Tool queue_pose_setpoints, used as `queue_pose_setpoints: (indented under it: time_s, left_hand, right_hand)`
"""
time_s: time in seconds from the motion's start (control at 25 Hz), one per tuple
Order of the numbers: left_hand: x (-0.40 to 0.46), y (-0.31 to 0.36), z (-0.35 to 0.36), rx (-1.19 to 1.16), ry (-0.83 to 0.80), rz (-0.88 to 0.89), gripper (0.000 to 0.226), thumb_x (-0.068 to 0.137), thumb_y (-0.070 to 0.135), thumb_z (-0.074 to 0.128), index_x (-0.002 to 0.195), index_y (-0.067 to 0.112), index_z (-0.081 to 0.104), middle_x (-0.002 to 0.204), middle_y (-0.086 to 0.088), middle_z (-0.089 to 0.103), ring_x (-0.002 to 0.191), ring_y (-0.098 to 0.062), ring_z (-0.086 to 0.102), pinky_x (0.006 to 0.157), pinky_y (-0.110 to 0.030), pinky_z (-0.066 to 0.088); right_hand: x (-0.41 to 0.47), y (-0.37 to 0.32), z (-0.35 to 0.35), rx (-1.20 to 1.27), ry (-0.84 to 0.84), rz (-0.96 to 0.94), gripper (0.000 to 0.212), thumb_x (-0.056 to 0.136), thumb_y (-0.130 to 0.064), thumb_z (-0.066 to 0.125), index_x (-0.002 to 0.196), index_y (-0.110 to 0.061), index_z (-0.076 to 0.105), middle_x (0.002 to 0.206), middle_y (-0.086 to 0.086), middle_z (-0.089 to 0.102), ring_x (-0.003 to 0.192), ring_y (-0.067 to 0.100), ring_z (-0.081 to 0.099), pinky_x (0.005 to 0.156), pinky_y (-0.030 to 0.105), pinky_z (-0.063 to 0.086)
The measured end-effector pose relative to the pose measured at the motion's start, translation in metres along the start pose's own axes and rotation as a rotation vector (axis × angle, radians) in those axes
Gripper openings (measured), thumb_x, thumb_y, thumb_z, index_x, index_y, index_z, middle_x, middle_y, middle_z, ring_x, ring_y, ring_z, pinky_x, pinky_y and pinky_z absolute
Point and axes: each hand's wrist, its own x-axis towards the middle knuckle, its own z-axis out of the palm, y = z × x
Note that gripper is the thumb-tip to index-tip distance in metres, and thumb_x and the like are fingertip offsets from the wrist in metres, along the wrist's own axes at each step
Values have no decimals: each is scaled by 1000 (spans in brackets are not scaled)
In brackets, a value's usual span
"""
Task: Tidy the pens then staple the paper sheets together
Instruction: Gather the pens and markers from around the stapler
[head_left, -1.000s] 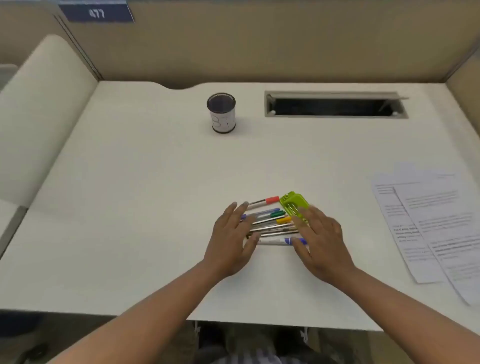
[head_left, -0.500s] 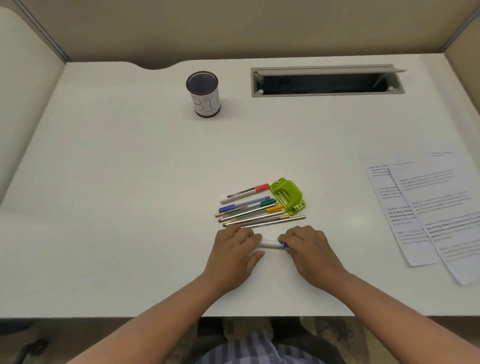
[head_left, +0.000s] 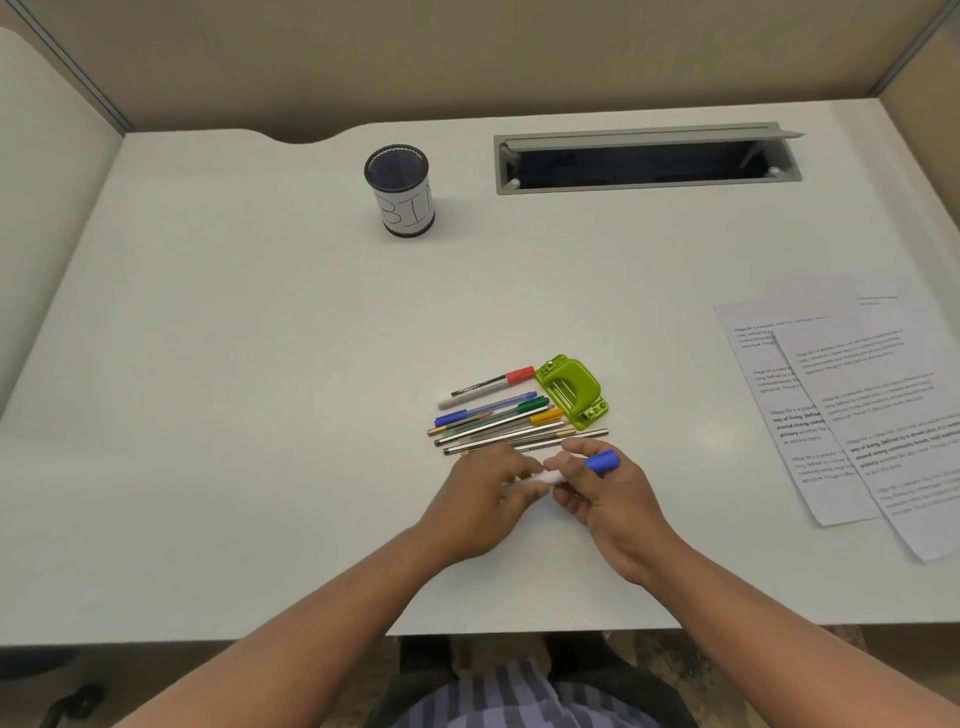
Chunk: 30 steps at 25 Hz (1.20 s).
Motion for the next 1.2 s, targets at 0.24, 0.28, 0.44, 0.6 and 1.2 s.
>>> queue_pose_setpoints:
  time_s: [0.24,0.28,0.44,0.6,1.2]
  left_hand:
    - [65,-22,-41,274,200,-114,31,95,22,64,125,16,69,120,-6,65,104,-30,57,91,-40,47]
    - [77,-25,-45,327,152,-147,31,95,25,63,125,18,68,121,-6,65,106,-31,56,91,-41,47]
    - [102,-33,-54,486,-98,-241,23,95,21,59,117,17,66,110,-4,63,104,-28,59,86,-40,49]
    - [91,-15,-68,373,12,-254,20,97,21,60,115,20,69,103,-1,65,94,-23,60,79,-37,50]
    - [36,30,-29,193,69,-156,34,90,26,66,123,23,67,121,-2,60,111,-24,54,97,-41,45]
  right_hand:
    - [8,-9,1,149,196,148,28,92,-38,67,103,-13,60,81,9,69,85,25,68,65,42,62]
    - [8,-10,4,144,219,175,29,93,-40,65,102,-12,59,83,11,68,85,27,68,65,43,62]
    - [5,-11,18,144,265,233,32,94,-42,62,99,-11,58,89,14,66,86,29,69,64,45,62]
    - [3,-7,21,302,217,303,26,99,-38,60,94,-12,59,78,11,59,79,27,62,76,53,58]
    - [-10,6,14,507,159,251,23,89,-23,73,102,-7,64,76,11,72,65,22,70,67,36,58]
